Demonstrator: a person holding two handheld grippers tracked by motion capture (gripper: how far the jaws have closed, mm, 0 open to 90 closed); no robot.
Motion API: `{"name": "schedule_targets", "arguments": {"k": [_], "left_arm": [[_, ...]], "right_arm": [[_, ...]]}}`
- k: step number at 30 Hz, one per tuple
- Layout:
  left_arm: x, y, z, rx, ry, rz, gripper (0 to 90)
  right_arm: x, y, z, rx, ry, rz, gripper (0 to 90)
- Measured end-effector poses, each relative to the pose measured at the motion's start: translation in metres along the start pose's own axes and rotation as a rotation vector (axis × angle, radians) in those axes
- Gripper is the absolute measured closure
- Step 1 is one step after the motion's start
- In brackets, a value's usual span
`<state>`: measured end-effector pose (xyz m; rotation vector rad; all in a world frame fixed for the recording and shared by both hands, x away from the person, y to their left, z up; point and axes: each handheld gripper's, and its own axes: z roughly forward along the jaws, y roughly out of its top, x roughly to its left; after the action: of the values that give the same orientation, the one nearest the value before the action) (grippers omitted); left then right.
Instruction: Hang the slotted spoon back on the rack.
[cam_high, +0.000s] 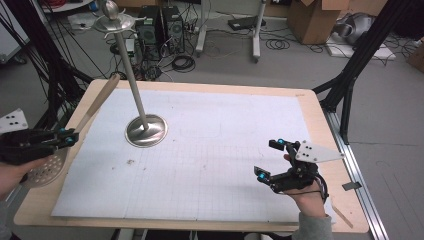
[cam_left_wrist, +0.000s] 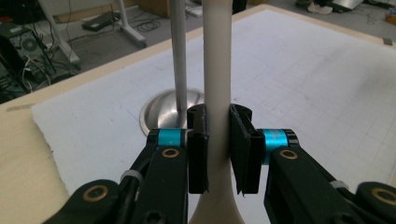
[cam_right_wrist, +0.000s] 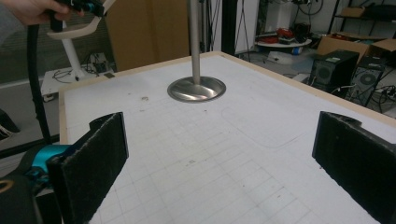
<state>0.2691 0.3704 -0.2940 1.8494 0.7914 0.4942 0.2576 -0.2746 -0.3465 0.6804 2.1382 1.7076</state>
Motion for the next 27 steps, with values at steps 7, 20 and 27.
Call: {"name": "schedule_targets", "arguments": {"k": [7, 20, 27], "left_arm": [[0.005, 0.011, -0.011, -0.041, -0.002, -0.022, 77.6], [0.012, 0.015, -0.012, -0.051, 0.009, -0.031, 77.6], [0.015, 0.021, -0.014, -0.066, 0.012, -0.040, 77.6]], "right_arm": [[0.000, 0.000, 0.000, 0.001, 0.001, 0.000, 2.3], [0.000, 0.000, -0.001, -0.001, 0.006, 0.004, 2.3], [0.000, 0.000, -0.003, -0.006, 0.003, 0.001, 2.3]]}}
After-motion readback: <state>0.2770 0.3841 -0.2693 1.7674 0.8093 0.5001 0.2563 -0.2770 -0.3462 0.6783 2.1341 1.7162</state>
